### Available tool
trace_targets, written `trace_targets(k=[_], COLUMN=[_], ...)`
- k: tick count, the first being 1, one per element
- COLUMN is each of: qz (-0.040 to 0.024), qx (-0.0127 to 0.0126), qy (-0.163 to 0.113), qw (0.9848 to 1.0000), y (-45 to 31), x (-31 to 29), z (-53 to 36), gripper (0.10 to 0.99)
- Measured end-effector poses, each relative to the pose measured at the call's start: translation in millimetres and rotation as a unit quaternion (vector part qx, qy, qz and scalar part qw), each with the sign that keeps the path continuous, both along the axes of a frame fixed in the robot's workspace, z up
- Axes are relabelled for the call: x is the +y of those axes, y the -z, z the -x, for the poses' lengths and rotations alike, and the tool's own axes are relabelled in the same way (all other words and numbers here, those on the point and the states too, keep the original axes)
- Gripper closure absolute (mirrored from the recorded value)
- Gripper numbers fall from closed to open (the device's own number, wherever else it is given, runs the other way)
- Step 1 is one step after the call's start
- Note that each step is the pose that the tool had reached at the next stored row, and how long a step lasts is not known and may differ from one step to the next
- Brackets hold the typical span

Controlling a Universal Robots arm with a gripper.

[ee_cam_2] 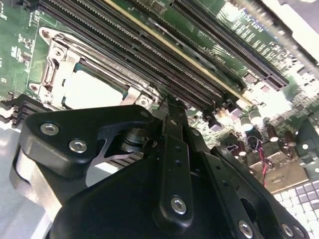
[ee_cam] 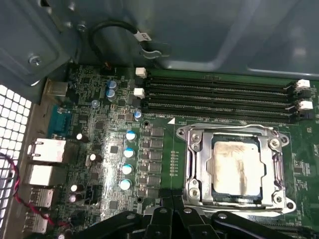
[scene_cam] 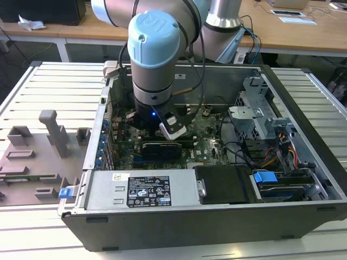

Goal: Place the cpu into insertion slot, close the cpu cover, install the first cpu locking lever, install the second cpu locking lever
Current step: 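Install the second cpu locking lever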

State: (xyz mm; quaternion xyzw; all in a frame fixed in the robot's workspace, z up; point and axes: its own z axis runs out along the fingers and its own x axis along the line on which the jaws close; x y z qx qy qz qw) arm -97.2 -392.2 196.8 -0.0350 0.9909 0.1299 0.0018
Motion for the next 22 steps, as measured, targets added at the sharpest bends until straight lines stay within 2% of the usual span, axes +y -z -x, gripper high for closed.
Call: trace_targets(k=[4, 7, 8, 11, 13, 17, 19, 22], qz=[-0.0001, -0.0003, -0.0001, -0.0004, -0.0014, -0.0022, -0.0023, -0.0023], qx=[-0.0001, -0.0007, -0.0007, -0.0008, -0.0007, 0.0050, 0.0087, 0.0114], qy=[-0.001, 0.000, 0.000, -0.001, -0.001, 0.000, 0.000, 0.000], qw=[1.0000, 1.0000, 1.0000, 1.0000, 1.0000, 1.0000, 1.0000, 0.9999], y=[1.3, 0.8, -0.1, -9.5, -9.9, -9.7, -9.3, -9.2], x=[1.2, -0.3, -0.4, -0.4, -0.3, -0.4, -0.4, -0.3], z=[0.0, 0.0, 0.1, -0.2, -3.3, -24.2, -35.7, -47.4], gripper=[0.980, 0.980, 0.980, 0.980, 0.980, 0.980, 0.980, 0.980])
